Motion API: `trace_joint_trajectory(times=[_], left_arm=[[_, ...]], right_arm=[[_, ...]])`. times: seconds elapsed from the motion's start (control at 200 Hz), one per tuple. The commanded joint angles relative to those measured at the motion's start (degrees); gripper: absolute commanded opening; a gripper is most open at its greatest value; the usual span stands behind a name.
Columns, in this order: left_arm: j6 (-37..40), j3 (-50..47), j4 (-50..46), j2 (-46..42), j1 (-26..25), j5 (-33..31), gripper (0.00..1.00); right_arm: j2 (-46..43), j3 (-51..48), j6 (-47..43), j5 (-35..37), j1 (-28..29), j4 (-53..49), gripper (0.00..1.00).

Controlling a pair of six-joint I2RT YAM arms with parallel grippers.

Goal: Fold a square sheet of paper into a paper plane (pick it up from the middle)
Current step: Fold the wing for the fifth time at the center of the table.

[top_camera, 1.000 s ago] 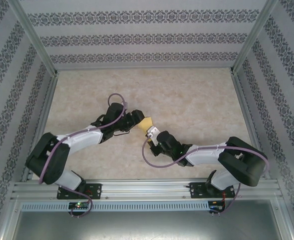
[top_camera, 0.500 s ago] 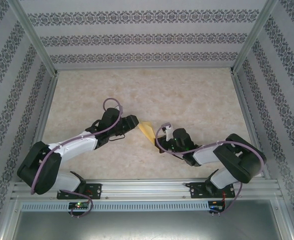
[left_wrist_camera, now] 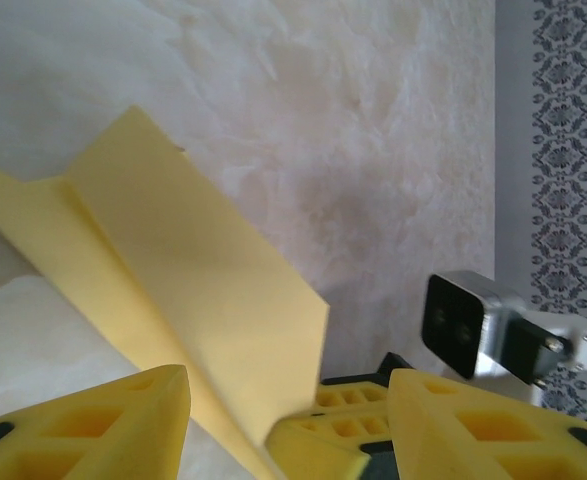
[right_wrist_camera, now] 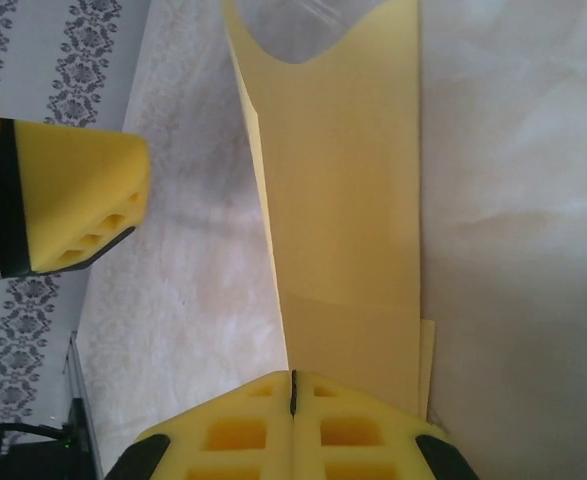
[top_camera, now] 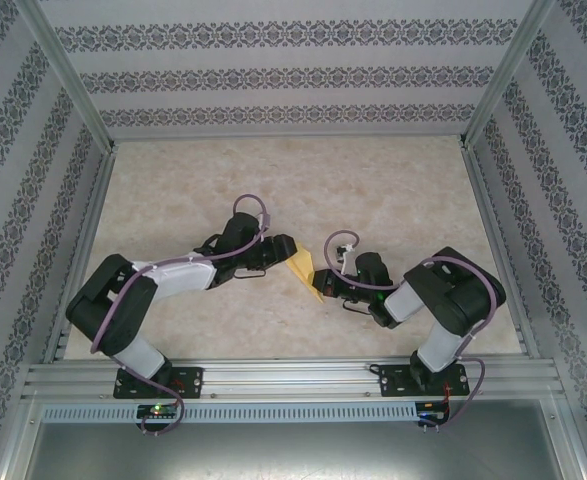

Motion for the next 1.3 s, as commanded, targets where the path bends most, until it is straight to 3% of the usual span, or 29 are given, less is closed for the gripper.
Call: trace_joint_trajectory(times=[0.0,0.275,0.664,1.044,1.294], left_arm=[[1.19,2.14,3.89,2.02,-1.01,3.24,0.56],[-0.95,3.81,8.97,7.66,-1.7,6.21,0.56],[-2.83,6.89,14.38,13.23,-1.73,7.12,0.57],[-1.8,8.0,14.65,18.12,-1.73,5.56,0.57],[-3.23,8.35,14.35,21.58,-1.75,6.09,0.56]], right_arm=[[3.35,-0.71,6.76,-4.11,-1.59,7.5,0.0],[11.47,-1.54,12.76,-5.18,-3.17,16.59,0.0],[7.99,-1.38,11.18,-3.75,-3.78,8.32,0.0],[11.4,-1.65,14.44,-3.4,-4.13,12.81,0.0],[9.27,-1.53,14.02,-2.92,-4.13,9.0,0.0]])
